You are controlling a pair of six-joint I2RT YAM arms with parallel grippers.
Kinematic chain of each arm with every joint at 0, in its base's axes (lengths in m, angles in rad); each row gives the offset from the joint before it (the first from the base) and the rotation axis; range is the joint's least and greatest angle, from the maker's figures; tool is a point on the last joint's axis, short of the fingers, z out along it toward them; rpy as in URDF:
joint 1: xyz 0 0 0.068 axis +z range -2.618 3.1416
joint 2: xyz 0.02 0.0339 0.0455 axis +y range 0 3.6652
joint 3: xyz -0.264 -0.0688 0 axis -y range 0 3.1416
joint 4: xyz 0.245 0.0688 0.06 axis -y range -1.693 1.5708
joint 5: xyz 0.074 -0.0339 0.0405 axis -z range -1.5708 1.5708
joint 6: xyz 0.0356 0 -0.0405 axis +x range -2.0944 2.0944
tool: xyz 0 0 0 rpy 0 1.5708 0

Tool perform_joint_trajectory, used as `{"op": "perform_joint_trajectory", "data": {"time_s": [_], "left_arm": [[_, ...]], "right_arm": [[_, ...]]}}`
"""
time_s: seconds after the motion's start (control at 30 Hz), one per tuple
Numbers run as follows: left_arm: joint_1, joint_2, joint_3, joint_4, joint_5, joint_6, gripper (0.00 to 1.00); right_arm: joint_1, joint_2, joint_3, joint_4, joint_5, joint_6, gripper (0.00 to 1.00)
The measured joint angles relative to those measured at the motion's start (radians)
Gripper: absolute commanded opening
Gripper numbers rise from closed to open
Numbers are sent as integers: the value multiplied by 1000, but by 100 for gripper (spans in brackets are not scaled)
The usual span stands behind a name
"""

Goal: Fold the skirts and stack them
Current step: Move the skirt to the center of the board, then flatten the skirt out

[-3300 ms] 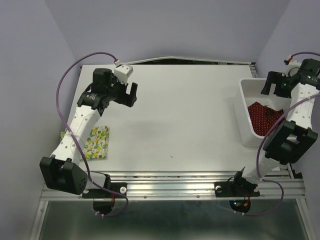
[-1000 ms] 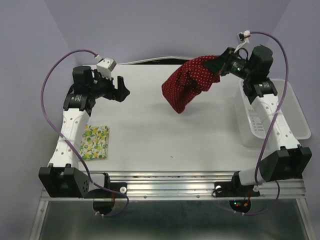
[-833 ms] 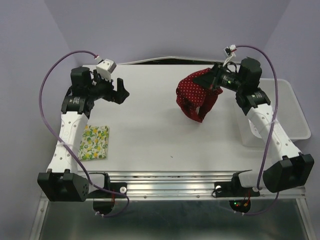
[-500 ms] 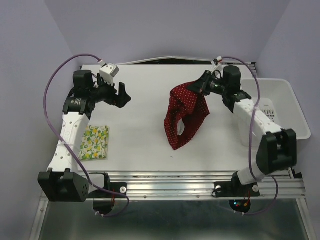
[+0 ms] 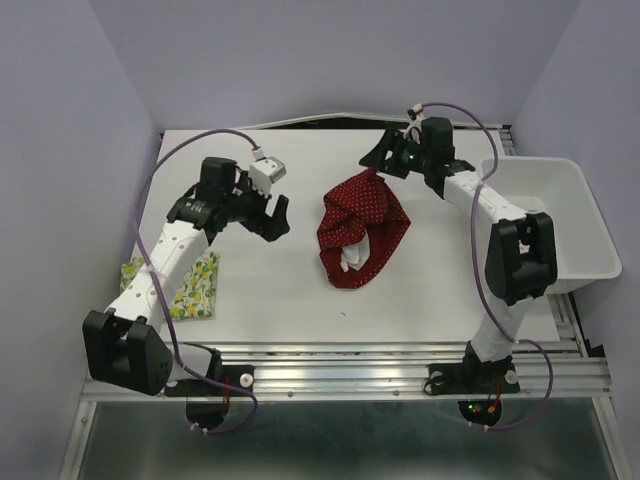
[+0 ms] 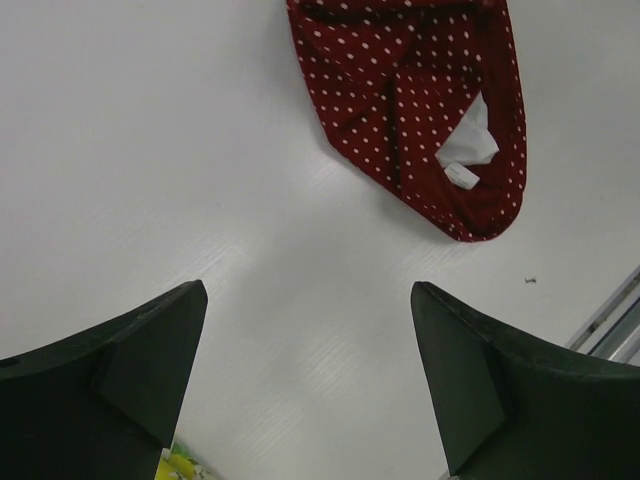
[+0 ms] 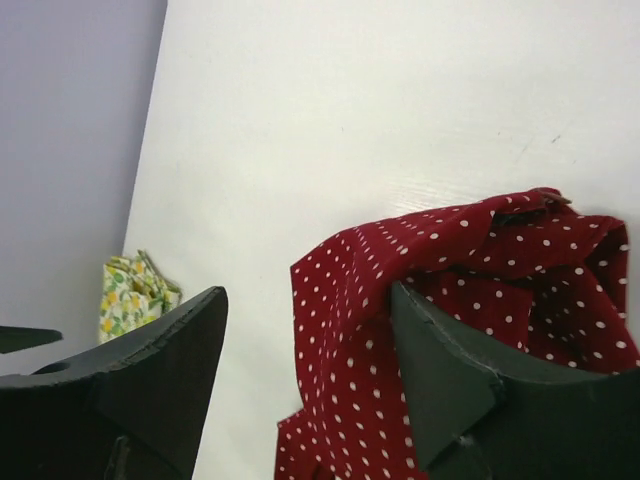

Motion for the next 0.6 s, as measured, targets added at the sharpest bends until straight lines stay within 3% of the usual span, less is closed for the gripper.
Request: {"op": "perform_joint_trajectory", "data": {"time_s": [0.17,0.27,0.5,0.53,0.6], "left_arm": [[-165,43,-70,23,-89,8,93],[-182,109,-72,48,-109,-3,93],[-175,246,-2,63,-115,-54,92],[-172,244,4,62,-116,-56,92],[-168,235,14,64,-119,-57,93]], "right_arm": [[-5,-111,8,-111,14,-171,77],[-5,-119,28,-171,14,-219,81],[-5,143,260,-290,31,-214,88],[-5,189,287,-302,42,-207,86],[-5,263,306,-331,51,-195,64]]}}
